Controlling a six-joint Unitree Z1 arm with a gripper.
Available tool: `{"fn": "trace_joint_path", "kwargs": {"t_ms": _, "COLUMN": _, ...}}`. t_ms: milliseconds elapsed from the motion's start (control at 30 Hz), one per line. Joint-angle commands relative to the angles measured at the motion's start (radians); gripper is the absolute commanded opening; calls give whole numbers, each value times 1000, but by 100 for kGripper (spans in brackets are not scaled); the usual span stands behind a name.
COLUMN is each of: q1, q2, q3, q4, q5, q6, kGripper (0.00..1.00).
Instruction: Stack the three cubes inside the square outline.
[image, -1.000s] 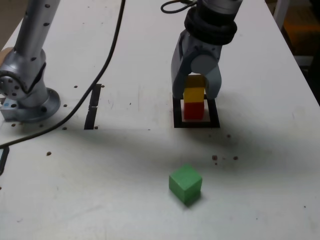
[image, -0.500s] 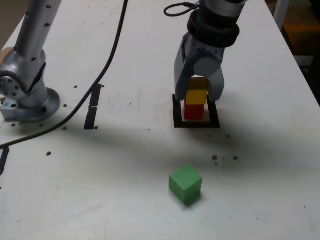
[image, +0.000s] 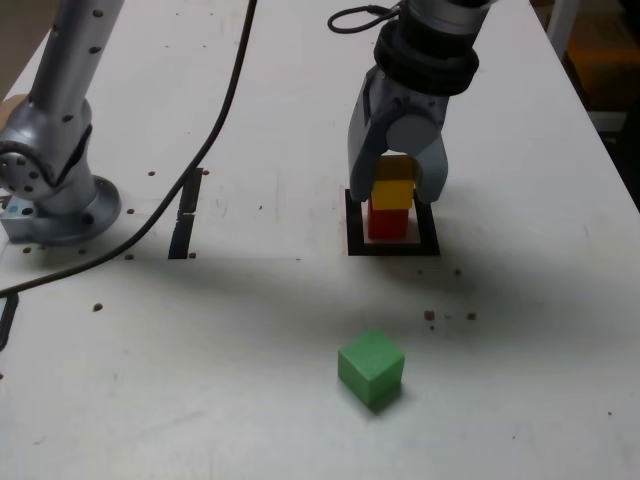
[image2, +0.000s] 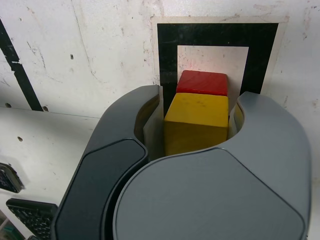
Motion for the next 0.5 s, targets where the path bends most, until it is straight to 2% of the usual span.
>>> {"fn": "trace_joint_path", "kwargs": {"t_ms": 0, "q1": 2, "q2": 4, "q3": 1, "q4": 1, "q5": 0, "q6": 2, "kGripper": 37}}
{"fn": "trace_joint_path", "kwargs": {"t_ms": 467, "q1": 2, "q2": 5, "q3": 9, "q4": 0, "q5": 0, "q6": 8, "kGripper": 48}}
